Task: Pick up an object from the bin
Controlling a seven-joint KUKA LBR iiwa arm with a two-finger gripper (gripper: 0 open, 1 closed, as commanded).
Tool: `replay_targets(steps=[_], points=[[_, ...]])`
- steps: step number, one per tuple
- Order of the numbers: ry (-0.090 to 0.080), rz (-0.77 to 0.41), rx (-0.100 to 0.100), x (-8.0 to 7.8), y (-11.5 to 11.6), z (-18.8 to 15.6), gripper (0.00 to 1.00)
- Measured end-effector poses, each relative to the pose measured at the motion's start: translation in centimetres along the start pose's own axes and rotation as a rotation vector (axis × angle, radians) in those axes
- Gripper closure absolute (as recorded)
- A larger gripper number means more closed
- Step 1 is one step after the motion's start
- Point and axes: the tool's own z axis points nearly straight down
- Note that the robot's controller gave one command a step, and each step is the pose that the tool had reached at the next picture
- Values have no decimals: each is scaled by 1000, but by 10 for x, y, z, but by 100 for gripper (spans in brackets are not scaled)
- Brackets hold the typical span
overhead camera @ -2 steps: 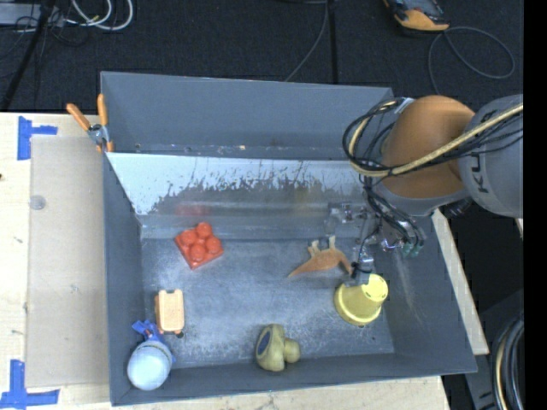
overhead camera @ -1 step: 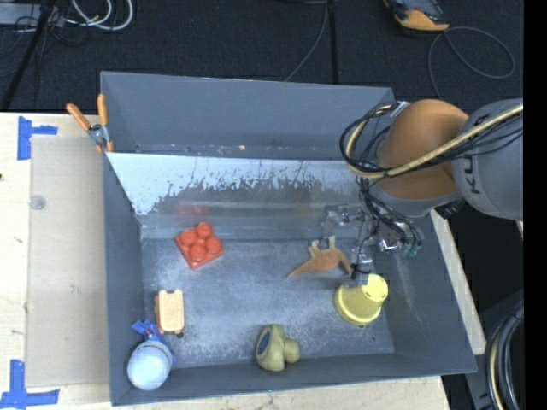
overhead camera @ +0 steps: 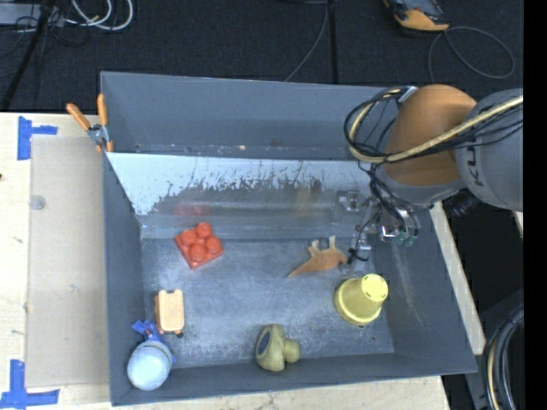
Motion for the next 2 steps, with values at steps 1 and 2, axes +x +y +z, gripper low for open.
replay_targets(steps=[1,2], points=[[4,-46,0,3,1,56,0],[-2,-33,-1,4,1,79,100]])
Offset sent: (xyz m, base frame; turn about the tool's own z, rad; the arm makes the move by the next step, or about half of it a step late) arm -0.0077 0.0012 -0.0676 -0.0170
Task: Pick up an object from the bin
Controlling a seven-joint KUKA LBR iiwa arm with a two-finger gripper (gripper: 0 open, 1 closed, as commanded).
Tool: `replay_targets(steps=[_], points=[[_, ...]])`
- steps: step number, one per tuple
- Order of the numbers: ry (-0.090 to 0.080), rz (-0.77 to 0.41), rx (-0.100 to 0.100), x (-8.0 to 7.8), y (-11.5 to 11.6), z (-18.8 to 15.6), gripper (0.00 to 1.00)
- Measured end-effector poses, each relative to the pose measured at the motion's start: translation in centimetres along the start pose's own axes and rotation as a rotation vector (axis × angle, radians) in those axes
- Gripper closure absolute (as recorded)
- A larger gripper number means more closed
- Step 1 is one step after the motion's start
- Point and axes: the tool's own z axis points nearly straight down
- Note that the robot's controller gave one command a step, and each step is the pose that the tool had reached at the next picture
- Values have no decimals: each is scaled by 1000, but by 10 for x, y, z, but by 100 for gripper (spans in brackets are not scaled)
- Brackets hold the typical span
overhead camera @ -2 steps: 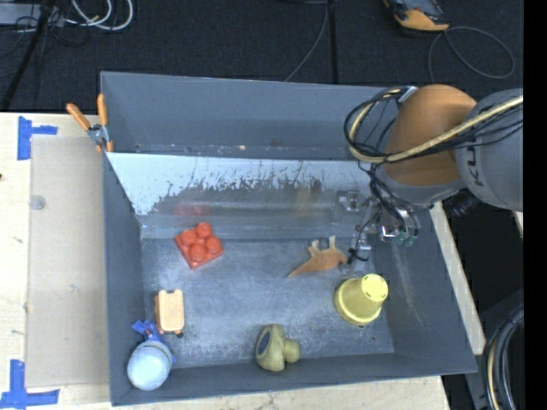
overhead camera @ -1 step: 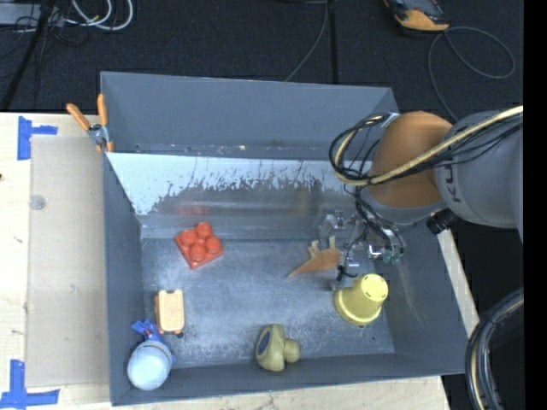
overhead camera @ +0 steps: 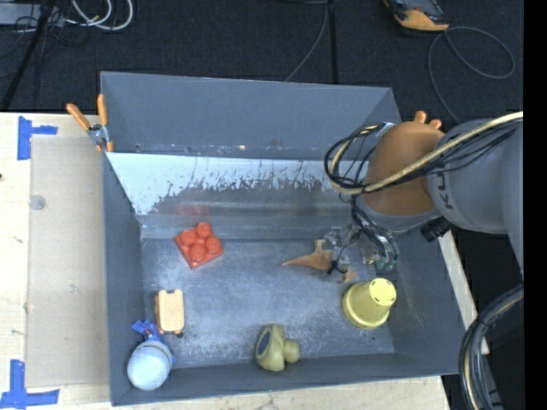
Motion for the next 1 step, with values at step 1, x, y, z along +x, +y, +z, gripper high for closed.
replay_targets(steps=[1], points=[[-1,3,0,1,0,-2,100]])
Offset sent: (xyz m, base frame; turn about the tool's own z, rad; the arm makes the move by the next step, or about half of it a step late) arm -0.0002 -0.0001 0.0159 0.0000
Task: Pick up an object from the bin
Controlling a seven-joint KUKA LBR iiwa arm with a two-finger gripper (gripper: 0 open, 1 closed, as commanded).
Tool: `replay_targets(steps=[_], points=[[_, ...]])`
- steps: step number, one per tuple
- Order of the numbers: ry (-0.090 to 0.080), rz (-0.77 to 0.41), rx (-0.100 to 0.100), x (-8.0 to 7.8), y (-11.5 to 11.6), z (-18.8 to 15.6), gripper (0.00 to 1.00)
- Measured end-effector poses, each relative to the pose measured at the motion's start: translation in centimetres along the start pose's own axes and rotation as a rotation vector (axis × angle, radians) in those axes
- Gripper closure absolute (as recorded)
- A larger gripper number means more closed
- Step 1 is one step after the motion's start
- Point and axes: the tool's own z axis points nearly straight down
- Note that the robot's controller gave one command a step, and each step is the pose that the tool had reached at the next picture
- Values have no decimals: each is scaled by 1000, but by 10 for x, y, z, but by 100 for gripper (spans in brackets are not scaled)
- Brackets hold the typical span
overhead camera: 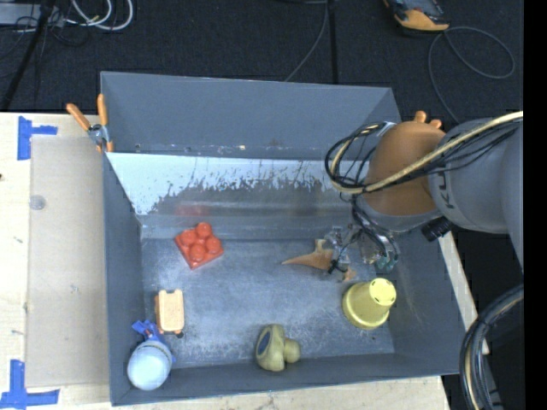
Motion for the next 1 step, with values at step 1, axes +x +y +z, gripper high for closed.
replay_targets(steps=[1], points=[[1,1,0,0,0,-3,100]])
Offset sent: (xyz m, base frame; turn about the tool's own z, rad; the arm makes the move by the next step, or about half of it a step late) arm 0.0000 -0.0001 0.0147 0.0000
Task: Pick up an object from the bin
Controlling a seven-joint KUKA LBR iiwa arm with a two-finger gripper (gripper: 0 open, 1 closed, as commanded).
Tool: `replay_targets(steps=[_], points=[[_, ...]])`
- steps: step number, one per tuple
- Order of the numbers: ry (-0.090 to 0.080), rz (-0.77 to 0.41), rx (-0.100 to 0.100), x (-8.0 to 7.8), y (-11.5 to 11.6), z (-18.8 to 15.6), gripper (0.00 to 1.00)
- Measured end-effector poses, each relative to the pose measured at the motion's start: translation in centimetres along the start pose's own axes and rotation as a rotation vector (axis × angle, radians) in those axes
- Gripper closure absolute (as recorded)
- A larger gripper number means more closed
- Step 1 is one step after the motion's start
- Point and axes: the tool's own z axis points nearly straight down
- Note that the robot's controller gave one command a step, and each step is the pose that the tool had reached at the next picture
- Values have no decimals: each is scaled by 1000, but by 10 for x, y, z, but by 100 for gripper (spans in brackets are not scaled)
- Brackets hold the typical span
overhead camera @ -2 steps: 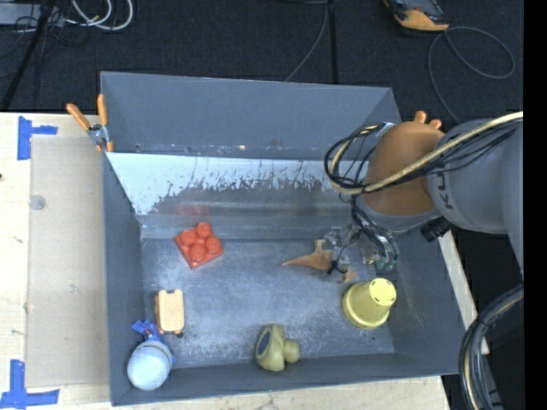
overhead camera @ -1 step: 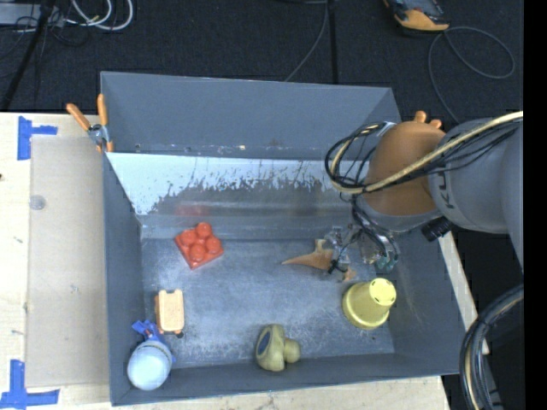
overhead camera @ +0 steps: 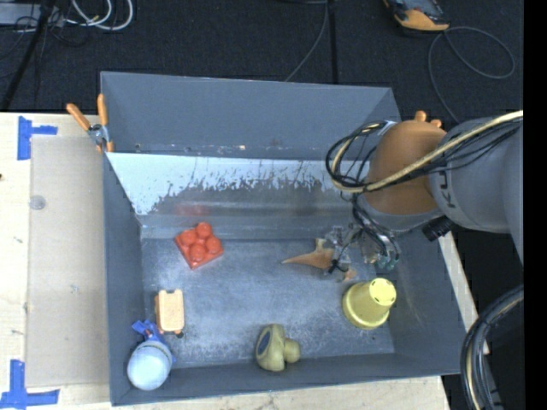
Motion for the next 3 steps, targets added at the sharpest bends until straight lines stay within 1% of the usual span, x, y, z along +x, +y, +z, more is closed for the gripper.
replay_targets(steps=[1,2,3], points=[[0,-1,0,0,0,-3,100],[6,-1,-1,2,0,-10,100],[10,-1,-1,3,1,-32,100]])
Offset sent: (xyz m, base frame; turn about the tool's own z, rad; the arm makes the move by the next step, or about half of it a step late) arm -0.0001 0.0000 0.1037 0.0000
